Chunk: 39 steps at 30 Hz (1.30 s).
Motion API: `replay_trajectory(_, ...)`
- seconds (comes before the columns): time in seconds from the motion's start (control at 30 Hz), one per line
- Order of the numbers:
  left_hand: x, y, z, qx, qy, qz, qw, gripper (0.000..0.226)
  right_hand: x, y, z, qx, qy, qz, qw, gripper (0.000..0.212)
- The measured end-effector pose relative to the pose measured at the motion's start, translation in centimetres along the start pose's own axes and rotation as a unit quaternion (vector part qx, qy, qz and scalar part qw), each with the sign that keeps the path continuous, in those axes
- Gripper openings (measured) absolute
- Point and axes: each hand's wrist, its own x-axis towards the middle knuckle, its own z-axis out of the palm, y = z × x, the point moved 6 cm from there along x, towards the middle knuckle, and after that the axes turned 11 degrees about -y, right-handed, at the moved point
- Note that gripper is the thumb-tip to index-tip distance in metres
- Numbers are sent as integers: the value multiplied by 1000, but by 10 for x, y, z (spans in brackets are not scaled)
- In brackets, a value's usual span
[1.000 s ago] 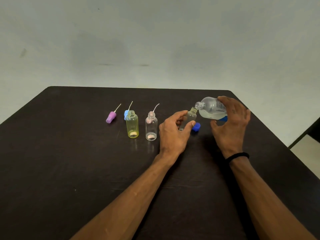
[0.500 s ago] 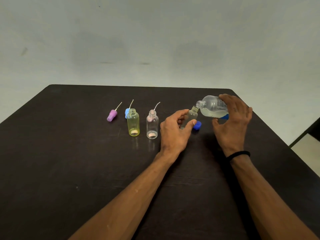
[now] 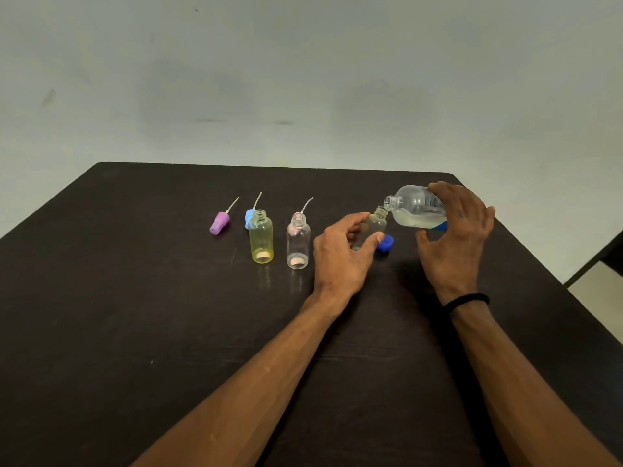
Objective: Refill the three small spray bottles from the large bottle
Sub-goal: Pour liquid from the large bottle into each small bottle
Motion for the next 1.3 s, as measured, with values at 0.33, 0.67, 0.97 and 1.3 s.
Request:
replay_trajectory(0.33, 0, 1, 0, 3, -5, -2, 1000, 46, 0, 0, 0, -3, 1, -5, 1000, 83)
replay_trajectory(0.67, -1, 0, 0, 2, -7, -2, 1000, 46, 0, 0, -1, -11, 5, -11, 1000, 83)
replay_trajectory(0.97, 0, -1, 1, -2, -6, -1, 1000, 44, 1, 1, -1, -14, 7, -16, 1000, 84)
replay_trajectory(1.3, 0, -2, 1, -10, -1, -4, 1000, 43, 1, 0, -2, -15, 9, -19, 1000, 82)
